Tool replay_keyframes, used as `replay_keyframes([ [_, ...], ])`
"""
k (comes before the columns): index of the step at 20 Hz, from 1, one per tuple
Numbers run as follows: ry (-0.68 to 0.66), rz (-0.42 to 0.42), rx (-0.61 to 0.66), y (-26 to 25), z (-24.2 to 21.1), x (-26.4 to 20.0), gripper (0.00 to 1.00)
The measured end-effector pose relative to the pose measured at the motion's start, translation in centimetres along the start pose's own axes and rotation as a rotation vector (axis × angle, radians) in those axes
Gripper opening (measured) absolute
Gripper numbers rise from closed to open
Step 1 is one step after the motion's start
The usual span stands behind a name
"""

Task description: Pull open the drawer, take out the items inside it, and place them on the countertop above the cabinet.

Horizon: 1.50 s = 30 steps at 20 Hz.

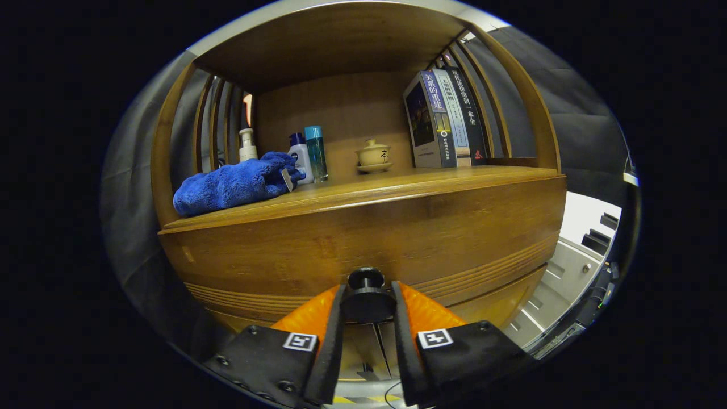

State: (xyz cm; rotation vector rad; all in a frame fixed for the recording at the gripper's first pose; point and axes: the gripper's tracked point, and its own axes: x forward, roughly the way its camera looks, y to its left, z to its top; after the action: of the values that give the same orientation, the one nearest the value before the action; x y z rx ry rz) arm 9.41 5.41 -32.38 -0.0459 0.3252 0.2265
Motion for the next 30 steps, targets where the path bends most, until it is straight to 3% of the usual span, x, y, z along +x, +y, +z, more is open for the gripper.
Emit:
replay_keyframes([
  [4,0.007,-0.027,-0.014,-0.2,-0.1,0.1,0.41],
  [27,0.082,-0.048,0.003,-1.0,-4.3,-13.2,0.41],
  [30,0.096,-0.064,-0.019,-1.1,-4.9,-14.6,0.33],
])
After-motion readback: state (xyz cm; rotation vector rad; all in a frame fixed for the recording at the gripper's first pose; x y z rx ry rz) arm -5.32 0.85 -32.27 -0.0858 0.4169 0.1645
